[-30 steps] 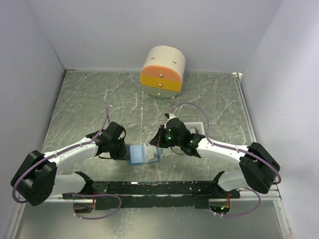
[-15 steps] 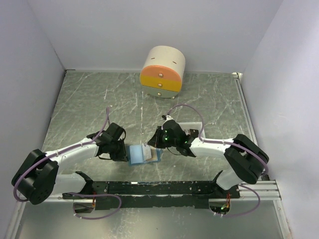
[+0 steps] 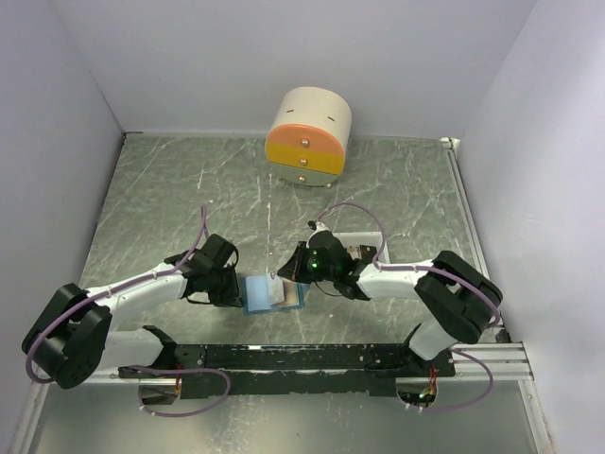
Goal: Put the credit cards into the card holder
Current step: Insert the credit card into the card holder.
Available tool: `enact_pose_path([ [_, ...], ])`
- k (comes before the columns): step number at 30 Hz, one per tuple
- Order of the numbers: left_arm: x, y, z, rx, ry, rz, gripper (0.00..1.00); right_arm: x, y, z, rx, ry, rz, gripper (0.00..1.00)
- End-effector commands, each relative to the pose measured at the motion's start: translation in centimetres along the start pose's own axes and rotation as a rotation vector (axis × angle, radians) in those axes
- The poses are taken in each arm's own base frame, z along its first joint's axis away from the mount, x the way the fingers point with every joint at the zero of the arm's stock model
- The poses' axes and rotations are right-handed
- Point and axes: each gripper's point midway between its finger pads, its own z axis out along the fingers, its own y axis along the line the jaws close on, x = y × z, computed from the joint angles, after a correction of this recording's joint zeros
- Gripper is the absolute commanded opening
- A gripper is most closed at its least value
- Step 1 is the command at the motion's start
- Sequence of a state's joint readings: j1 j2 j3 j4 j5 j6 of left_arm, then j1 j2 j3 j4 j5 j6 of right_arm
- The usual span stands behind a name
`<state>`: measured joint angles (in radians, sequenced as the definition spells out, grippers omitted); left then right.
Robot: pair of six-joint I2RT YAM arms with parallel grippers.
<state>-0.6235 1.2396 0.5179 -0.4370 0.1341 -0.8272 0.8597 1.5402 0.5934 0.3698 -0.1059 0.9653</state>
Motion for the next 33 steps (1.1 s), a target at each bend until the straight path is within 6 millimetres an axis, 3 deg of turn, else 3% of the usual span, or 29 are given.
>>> enact_pose_path([
  [1,0.1,-0.1,0.1,0.016,-0.003,-0.005,0.21,0.3,-0.2,0.5,-0.016,-0.006,0.03,0.0],
  [20,0.1,-0.2,-0.1,0.028,-0.008,-0.008,0.21,1.3,-2.7,0.9,0.054,-0.007,0.027,0.0],
  [33,0.2,-0.5,0.1,0.042,0.002,-0.007,0.21,1.9,-2.6,1.7,0.052,0.028,0.025,0.03],
])
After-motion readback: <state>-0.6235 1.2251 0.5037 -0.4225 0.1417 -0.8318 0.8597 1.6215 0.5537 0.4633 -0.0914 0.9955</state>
